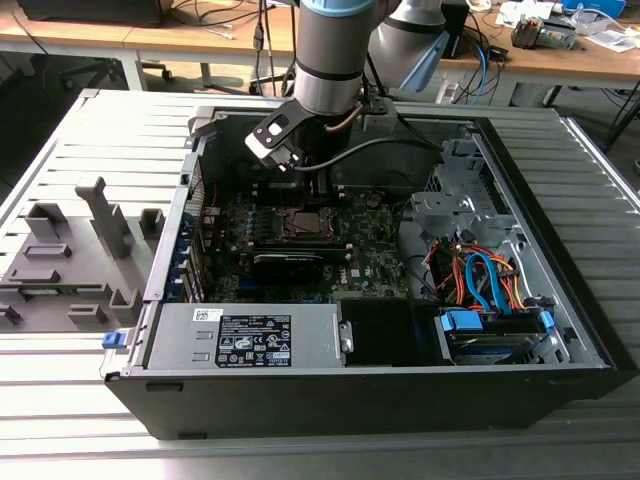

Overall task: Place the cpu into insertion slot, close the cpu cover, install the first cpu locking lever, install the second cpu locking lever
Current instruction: 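Install the first cpu locking lever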

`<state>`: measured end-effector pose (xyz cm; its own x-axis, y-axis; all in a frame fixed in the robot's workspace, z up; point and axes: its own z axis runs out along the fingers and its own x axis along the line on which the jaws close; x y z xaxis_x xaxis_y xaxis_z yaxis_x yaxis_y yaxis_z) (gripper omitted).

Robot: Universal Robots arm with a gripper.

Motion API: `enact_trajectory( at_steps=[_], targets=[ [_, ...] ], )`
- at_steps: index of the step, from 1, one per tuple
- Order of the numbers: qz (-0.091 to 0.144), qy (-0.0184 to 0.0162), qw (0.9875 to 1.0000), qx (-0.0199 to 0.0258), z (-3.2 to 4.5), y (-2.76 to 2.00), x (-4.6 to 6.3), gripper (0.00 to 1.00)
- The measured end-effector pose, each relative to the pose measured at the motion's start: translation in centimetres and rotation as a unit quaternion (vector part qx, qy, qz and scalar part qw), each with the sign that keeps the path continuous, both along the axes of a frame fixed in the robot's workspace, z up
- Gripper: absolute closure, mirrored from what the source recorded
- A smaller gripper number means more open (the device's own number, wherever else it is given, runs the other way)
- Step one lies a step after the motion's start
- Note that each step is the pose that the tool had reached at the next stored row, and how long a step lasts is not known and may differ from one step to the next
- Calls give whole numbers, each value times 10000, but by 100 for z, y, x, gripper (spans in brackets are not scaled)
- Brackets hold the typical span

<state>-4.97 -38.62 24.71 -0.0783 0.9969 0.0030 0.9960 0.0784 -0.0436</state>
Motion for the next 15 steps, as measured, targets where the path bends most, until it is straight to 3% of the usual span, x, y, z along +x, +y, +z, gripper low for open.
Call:
enact_trajectory(
  at_steps=[6, 15],
  targets=[
    [39, 0, 10000, 1, 0, 0, 0, 89],
    [477, 0, 9989, 5, 0, 0, 0, 89]
  ],
)
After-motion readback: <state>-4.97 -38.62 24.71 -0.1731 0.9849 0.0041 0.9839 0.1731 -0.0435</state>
